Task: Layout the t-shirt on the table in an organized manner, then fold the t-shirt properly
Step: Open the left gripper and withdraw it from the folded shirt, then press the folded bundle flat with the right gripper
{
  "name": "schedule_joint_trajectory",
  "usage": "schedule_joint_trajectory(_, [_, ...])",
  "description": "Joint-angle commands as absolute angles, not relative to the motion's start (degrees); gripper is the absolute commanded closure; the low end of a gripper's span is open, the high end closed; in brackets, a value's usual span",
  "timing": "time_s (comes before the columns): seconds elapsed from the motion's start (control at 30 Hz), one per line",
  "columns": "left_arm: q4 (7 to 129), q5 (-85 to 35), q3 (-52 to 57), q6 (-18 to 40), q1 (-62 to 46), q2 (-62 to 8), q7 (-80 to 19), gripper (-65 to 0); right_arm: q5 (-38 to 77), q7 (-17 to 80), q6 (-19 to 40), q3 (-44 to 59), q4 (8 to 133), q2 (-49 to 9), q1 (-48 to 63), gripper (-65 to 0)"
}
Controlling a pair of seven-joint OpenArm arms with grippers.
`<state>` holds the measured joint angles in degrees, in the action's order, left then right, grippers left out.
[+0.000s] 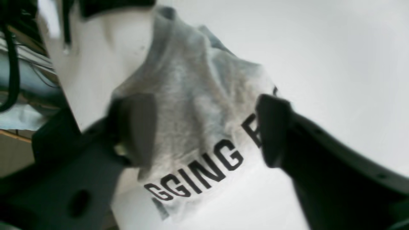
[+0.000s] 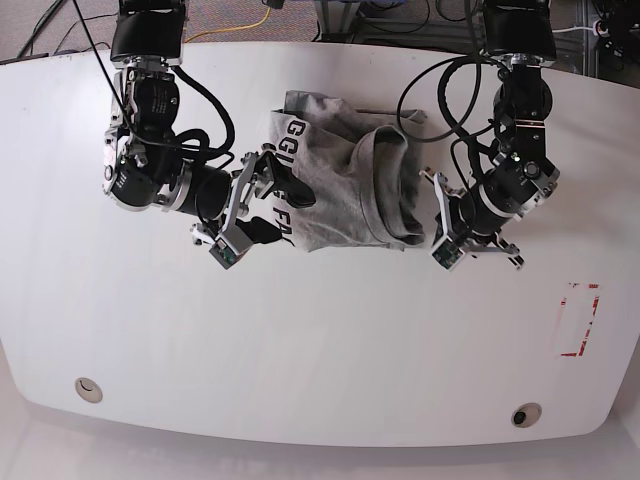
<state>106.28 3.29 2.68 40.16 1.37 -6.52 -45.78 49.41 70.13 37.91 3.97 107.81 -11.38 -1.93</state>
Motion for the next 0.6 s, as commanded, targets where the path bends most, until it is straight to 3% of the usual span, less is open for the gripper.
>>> schedule_joint_trajectory(0.0, [109.14, 2.68, 5.93, 40.00, 3.74, -5.76, -44.70, 0.0, 50.24, 68.88, 38.20, 3.91, 108.70, -11.47, -2.24, -31.9])
schedule_joint_trajectory(0.33, [109.41, 2.86, 18.59, 40.00, 10.77, -2.42, -44.70, 0.0, 50.15, 68.53, 38.29, -1.36, 108.18, -10.15, -2.07, -9.8])
schedule_joint_trajectory(0.57, [110.11, 2.86, 19.38, 40.00, 11.47, -2.95, -44.62, 0.0, 50.07, 63.34, 38.29, -9.89, 105.71, -10.59, -2.59, -7.9])
